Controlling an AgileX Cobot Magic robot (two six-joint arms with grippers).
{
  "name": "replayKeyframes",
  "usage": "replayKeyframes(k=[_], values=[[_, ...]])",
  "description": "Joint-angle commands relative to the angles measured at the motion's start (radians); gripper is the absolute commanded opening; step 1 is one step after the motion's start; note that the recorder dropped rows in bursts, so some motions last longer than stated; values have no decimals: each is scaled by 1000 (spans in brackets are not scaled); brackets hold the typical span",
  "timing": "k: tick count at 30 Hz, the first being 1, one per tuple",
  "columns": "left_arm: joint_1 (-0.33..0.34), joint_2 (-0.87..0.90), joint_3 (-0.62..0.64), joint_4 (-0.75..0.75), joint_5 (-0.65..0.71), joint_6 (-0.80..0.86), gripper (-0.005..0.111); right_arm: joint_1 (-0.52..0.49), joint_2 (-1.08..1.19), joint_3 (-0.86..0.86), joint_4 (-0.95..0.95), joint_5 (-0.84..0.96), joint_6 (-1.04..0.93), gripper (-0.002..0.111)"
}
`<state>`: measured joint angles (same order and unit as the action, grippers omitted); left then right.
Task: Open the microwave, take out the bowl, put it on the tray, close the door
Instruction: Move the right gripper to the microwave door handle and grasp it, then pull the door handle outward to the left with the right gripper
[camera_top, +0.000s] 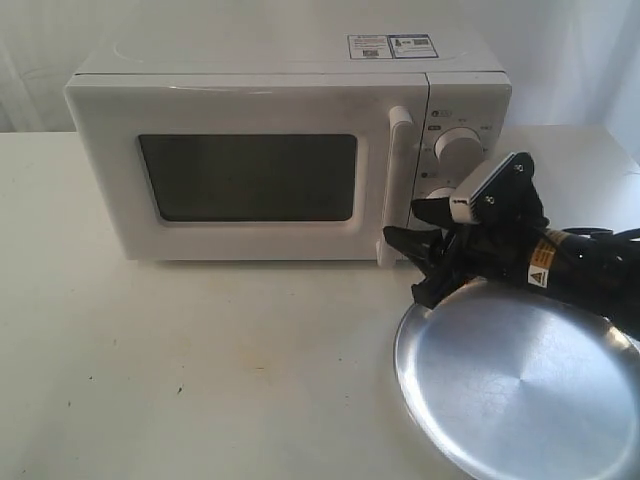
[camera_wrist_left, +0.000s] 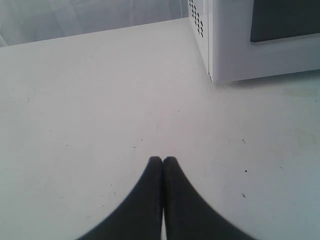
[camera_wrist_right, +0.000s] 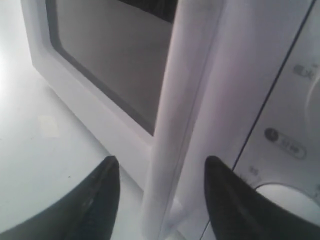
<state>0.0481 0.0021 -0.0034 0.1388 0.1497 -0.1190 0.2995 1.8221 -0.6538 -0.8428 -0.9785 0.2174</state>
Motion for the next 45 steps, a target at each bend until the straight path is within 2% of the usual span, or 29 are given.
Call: replayKeyframes(k=[1, 4, 10, 19, 35, 45], values=[[-1, -2, 3, -4, 0, -6, 0, -1, 41, -75, -14, -9, 5, 45], [-1, -2, 3, -4, 0, -6, 0, -1, 55, -106, -92, -10, 37, 41], [-1, -2, 3, -4, 0, -6, 0, -1, 54, -121, -110, -2, 44, 37], [-1, -2, 3, -4, 0, -6, 0, -1, 54, -129, -187, 31, 84, 0], [-1, -2, 3, -4, 0, -6, 0, -1, 54, -131, -608, -243, 268, 0], [-1, -2, 3, -4, 0, -6, 0, 8, 52, -129, -741, -243, 311, 0]])
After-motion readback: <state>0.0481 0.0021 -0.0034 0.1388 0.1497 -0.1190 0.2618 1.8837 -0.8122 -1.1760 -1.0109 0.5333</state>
